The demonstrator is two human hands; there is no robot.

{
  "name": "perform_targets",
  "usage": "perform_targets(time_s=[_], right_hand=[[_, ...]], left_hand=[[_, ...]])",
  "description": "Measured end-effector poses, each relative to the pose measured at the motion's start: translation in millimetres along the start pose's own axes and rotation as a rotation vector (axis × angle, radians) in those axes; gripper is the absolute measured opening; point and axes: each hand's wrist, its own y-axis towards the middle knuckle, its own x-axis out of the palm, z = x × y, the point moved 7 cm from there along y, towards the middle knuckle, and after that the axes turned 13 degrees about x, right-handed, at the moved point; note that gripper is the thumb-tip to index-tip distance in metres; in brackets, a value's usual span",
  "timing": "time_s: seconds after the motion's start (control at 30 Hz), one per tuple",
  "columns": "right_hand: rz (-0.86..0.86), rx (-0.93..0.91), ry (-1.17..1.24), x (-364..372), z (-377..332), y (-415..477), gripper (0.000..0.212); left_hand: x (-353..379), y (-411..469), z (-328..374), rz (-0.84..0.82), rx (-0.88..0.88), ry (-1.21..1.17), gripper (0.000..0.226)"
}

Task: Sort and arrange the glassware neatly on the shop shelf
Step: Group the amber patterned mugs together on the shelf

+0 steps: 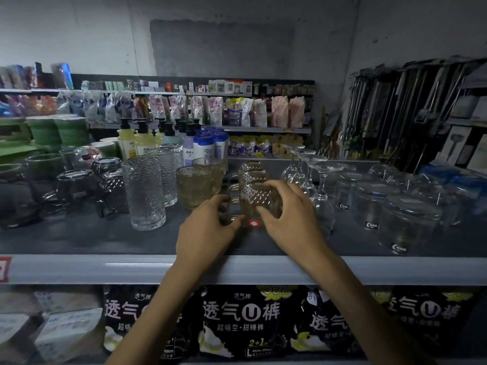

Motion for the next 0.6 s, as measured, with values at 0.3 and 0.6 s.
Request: perform_targets(time_s=[0.3,0.6], right_hand=[[0.029,-0.034,-0.072,4.0,-3.2,-5.3,0.047],[0.041,-0.025,-0.073,4.1,-4.2,-5.3,0.048]], left_hand=[[-0.2,0.9,2.2,0.042,0.064,-0.053,0.049],[1.4,1.2,3.5,0.014,0.076,-0.118,0.050]])
